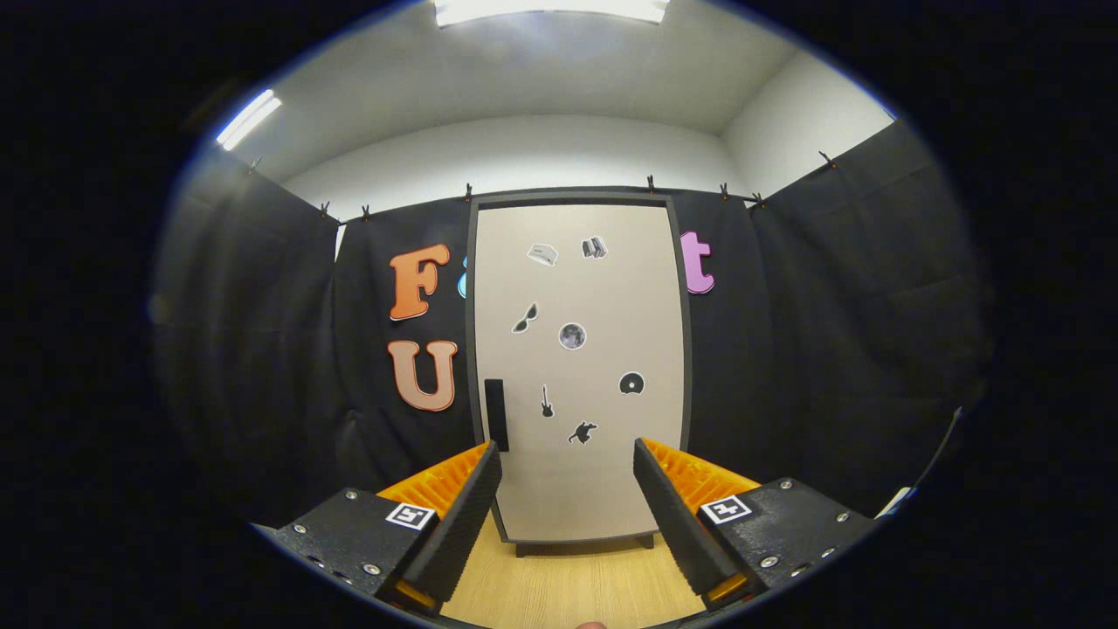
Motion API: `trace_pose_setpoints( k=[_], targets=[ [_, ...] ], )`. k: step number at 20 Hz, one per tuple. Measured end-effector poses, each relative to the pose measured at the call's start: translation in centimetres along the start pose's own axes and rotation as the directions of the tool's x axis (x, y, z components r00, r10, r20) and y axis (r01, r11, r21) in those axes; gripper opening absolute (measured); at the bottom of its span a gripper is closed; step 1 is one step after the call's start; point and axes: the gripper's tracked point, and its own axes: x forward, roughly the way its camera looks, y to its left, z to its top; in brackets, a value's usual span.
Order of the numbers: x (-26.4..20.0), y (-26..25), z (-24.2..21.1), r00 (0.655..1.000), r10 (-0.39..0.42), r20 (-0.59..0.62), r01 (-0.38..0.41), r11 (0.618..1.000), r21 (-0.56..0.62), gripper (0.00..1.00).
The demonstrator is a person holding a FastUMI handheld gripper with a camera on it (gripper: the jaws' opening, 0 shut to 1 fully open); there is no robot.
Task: Open the shoe cabinet door, grab the shoes and put them into the shoe cabinet, then close the shoe cabinet door.
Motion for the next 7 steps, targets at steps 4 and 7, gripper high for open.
trace_pose_setpoints(
  k=[4, 7],
  targets=[
    [0.16, 0.15, -0.17, 1.000, -0.003, -0.002, 0.003, 1.000, -0.001, 0.95],
    [0.06, 0.26, -0.20, 1.000, -0.007, 0.001, 0.007, 1.000, 0.000, 0.95]
  ],
)
